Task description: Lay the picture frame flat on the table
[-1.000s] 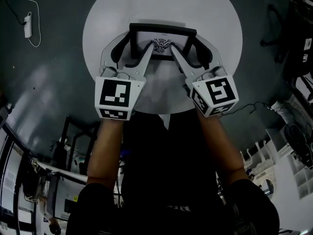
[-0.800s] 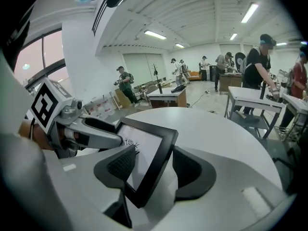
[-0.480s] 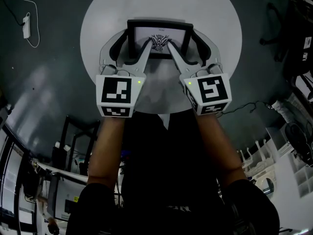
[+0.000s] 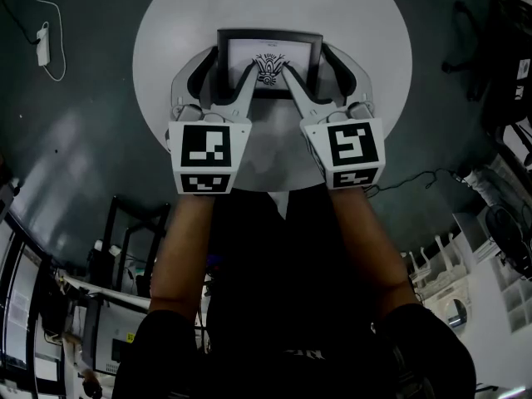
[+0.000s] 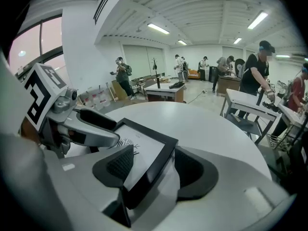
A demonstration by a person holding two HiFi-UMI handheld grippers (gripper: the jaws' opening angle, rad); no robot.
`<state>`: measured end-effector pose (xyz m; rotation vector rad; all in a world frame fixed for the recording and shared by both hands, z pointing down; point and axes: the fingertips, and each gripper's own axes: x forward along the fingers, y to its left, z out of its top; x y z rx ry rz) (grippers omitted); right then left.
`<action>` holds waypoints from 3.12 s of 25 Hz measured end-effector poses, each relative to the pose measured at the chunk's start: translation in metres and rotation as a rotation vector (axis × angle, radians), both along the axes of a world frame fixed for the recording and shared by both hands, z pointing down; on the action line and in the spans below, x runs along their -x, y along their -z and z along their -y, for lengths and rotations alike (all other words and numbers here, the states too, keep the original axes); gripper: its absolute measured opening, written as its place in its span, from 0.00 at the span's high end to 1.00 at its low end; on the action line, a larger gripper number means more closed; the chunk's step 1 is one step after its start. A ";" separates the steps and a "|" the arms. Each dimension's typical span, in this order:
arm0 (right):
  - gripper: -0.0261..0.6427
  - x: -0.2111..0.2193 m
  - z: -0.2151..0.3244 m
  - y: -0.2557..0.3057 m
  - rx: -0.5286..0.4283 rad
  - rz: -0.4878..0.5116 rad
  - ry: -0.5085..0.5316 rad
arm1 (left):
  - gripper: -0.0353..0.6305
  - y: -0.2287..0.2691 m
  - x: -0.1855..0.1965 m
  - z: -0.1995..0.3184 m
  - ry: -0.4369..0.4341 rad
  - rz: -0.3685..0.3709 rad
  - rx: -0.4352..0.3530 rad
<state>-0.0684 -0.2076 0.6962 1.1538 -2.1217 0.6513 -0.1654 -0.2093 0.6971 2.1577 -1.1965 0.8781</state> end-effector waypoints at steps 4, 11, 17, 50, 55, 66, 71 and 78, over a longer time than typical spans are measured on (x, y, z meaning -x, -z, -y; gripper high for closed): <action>0.55 0.001 0.000 0.001 -0.014 -0.012 0.004 | 0.59 0.001 0.000 0.000 -0.004 0.026 -0.013; 0.55 0.000 0.001 0.002 -0.023 -0.010 0.005 | 0.59 0.002 0.000 0.000 -0.005 0.027 -0.019; 0.56 -0.005 0.002 0.017 -0.058 -0.004 0.009 | 0.59 0.015 -0.002 0.002 -0.019 0.027 -0.053; 0.96 -0.031 0.007 0.425 -0.560 0.372 0.333 | 0.94 0.400 -0.012 0.014 0.013 -0.055 -0.525; 0.96 -0.041 -0.023 0.481 -0.567 0.466 0.452 | 0.94 0.484 -0.013 -0.027 0.015 -0.255 -0.646; 0.96 -0.036 -0.094 0.532 -0.540 0.657 0.715 | 0.94 0.571 0.014 -0.149 0.088 -0.557 -0.802; 0.96 -0.025 -0.135 0.529 -0.499 0.666 0.808 | 0.94 0.592 0.042 -0.200 0.148 -0.686 -0.874; 0.96 -0.018 -0.211 0.534 -0.483 0.643 0.848 | 0.94 0.580 0.028 -0.251 0.035 -0.586 -0.829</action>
